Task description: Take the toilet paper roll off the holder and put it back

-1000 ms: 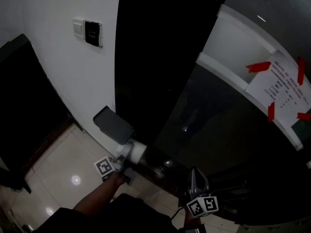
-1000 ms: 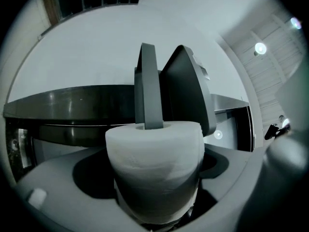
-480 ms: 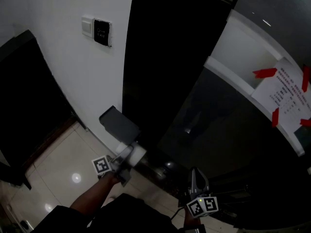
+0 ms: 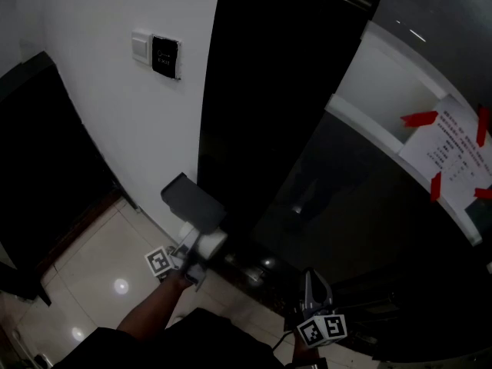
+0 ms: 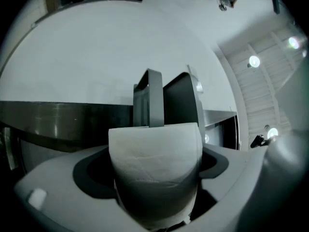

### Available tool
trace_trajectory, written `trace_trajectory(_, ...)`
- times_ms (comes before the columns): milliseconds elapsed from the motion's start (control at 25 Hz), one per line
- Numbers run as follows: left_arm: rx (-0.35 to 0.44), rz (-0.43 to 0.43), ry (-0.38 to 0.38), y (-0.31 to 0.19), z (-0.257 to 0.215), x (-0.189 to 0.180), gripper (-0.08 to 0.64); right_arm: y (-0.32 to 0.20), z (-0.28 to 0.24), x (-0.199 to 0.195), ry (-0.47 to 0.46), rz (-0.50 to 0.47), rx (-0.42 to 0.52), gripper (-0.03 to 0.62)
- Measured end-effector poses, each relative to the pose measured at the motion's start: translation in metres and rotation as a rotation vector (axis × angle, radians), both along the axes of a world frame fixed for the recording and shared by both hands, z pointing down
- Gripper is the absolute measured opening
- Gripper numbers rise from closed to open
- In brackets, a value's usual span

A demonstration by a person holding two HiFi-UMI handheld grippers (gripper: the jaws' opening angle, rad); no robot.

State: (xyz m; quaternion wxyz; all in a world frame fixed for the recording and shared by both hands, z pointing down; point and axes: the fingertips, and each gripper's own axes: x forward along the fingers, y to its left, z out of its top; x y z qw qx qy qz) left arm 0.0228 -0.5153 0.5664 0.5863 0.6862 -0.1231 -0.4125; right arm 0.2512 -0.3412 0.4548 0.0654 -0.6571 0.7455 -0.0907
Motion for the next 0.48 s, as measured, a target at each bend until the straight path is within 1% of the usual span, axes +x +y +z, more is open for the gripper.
trace_trajectory(40,-0.01,-0.019,0.022,-0.004,0.001,-0.007,0.477,0.001,0.0,0.0,0.0,0.007,0.0,0.014)
trace_trajectory(120,-0.009,-0.034,0.031,-0.009,0.001,-0.016,0.477,0.003,0.0,0.001,-0.001,0.02,-0.004,0.014)
trace_trajectory(280,0.001,-0.05,0.011,-0.02,0.001,-0.031,0.477,0.006,0.002,0.0,-0.006,0.038,-0.006,0.014)
trace_trajectory(480,0.018,-0.062,-0.039,-0.037,0.004,-0.051,0.477,0.004,0.002,-0.008,-0.008,0.035,-0.005,0.014)
